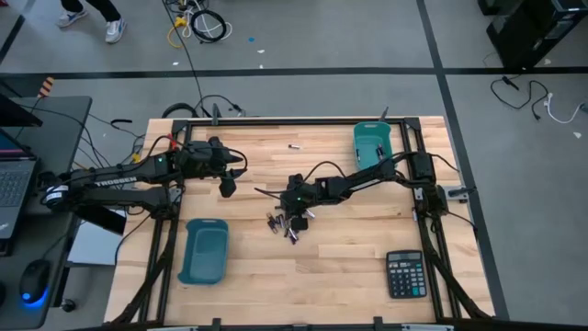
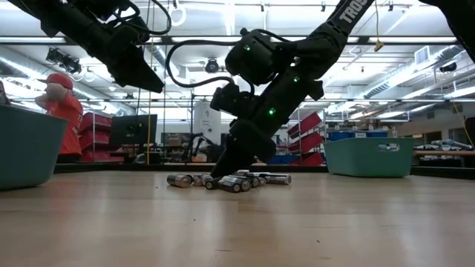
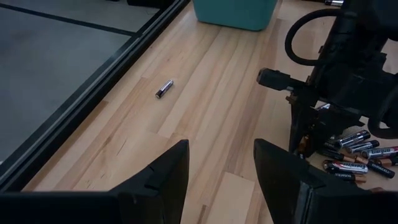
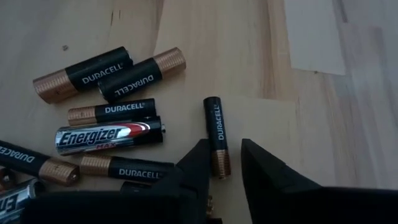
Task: Sort batteries
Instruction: Put the black battery into the green bin
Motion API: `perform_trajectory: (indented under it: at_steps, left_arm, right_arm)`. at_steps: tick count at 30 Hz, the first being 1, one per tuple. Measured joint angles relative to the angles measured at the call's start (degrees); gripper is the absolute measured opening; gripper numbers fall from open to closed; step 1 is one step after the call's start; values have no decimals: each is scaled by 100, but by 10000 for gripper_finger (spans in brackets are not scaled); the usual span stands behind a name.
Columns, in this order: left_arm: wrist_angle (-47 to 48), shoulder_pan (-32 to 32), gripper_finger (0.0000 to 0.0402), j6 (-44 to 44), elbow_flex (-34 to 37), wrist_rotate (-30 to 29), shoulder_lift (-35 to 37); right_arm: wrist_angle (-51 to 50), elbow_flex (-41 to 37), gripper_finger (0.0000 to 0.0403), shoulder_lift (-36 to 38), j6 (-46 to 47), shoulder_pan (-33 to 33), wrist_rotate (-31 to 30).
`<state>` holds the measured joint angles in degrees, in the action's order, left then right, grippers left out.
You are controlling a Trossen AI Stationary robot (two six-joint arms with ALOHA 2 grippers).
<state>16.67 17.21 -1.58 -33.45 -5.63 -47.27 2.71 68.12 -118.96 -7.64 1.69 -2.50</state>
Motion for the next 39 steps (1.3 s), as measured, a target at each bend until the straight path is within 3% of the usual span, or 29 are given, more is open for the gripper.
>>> perform_trajectory:
  at_steps: [10,30,39]
  left_arm:
    - [-7,0,182,136,0,-41,1]
    - [-4,2,182,136,0,-42,2]
    - [0,0,182,136,0,-42,2]
  right_arm:
    - [2,0,9,4,-14,11,42]
    - [-67,214,8,49,147,220,44]
    - [-985,273,8,828,844,540,-480]
